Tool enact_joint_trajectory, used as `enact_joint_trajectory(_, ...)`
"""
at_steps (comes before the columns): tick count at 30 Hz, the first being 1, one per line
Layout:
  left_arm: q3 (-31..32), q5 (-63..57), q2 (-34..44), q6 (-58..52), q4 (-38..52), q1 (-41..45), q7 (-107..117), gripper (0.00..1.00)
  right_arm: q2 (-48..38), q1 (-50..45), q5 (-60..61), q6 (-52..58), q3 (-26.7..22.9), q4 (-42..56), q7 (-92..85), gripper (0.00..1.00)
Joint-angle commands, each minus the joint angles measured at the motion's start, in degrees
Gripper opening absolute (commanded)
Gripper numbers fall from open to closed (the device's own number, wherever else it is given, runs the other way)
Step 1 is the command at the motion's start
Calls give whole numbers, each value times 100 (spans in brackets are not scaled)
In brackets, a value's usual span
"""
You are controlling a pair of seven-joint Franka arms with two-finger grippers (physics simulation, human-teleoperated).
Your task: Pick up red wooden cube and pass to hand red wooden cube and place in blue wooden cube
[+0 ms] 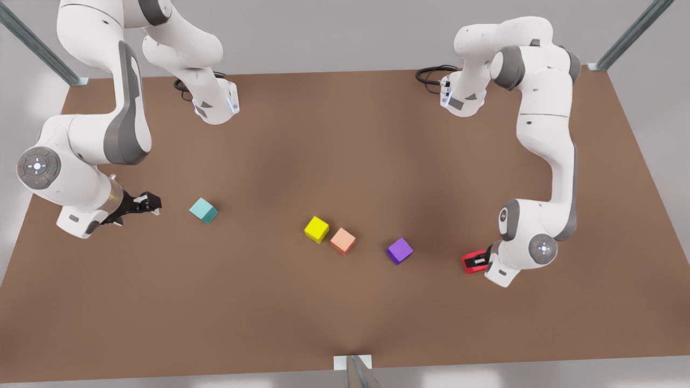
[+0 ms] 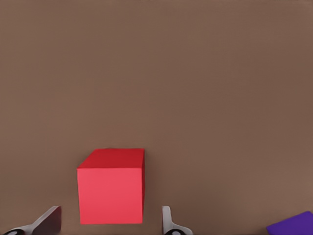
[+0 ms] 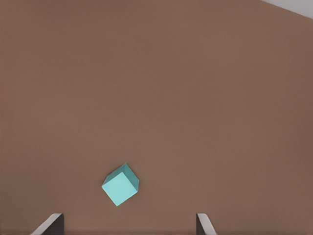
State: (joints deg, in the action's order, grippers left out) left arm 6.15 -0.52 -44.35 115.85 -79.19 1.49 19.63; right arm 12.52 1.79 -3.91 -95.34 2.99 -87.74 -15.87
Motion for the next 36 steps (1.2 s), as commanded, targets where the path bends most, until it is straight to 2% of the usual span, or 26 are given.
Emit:
enact_joint_trajectory(1,1,-44,-56,289,0,0,1105,100,5,-3,4,-2,0,3,-83,100)
enact_joint_trajectory(20,1,-317,-522,571,-220,-18,1017,100,49,-3,13,-2,0,-15,-83,100)
enact_joint_trajectory(23,1,-290,-557,685,-220,-18,1043,76,49,-3,13,-2,0,-15,-91,100)
enact_joint_trajectory(25,1,-281,-557,676,-220,-18,1061,71,49,-3,13,7,0,-23,-91,100)
enact_joint_trajectory(28,1,-27,-294,659,-202,-53,1061,66,49,-3,13,7,0,-23,-91,100)
enact_joint_trajectory(32,352,0,-258,580,-44,-123,1289,66,136,-197,92,7,9,38,-83,100)
enact_joint_trajectory(34,730,1026,-258,-325,658,-149,1623,66,514,-267,619,33,9,293,-442,100)
enact_joint_trajectory(35,870,1772,-258,-615,930,-149,1623,66,628,-276,1014,33,9,398,-1126,100)
enact_joint_trajectory(36,1213,2039,-293,-616,1028,-149,1614,66,637,-381,1620,51,9,398,-1234,100)
